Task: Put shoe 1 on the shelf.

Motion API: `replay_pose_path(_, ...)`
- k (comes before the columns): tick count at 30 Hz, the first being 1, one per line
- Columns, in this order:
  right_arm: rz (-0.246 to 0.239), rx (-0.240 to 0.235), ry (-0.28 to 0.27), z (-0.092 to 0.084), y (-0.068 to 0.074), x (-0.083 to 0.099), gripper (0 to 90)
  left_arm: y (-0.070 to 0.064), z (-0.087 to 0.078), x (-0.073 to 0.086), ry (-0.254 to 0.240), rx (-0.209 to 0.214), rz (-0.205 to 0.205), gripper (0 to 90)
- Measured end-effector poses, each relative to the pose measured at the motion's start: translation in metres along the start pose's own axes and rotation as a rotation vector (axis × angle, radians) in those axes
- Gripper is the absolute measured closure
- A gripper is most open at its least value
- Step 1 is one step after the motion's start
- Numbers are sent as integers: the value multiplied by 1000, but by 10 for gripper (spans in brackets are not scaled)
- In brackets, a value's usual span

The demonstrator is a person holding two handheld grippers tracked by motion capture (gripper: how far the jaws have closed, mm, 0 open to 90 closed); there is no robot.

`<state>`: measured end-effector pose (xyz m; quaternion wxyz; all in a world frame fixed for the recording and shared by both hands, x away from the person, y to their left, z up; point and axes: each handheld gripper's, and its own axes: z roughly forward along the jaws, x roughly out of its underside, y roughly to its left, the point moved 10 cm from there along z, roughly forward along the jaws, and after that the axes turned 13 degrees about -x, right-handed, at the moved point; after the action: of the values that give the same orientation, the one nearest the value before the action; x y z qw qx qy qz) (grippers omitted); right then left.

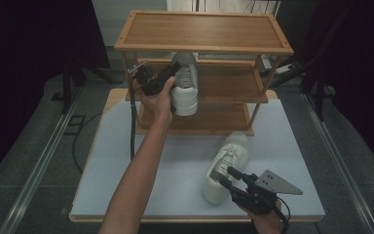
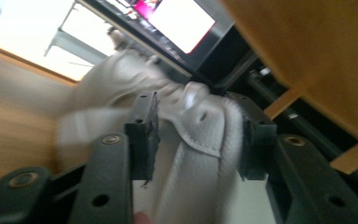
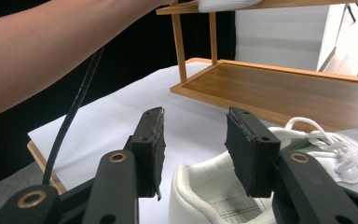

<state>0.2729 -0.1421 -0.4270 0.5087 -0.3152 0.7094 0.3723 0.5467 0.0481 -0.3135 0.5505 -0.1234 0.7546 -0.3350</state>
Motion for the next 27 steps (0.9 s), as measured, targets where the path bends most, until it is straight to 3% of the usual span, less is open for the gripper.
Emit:
replay_pose_path(2, 1, 0, 2, 1, 0, 1, 562, -1, 0, 2, 15, 1, 27, 560)
replay_pose_path(11, -2, -7, 9, 3, 3, 2, 561, -6, -13, 2, 19, 17, 62, 560)
replay_pose_path(20, -11, -12, 11, 5, 6, 2, 561, -9, -43, 2, 1, 50, 99, 580)
replay_pose_path(27, -11, -9, 7, 3, 5, 1, 561, -10, -77, 19, 15, 97, 186, 782)
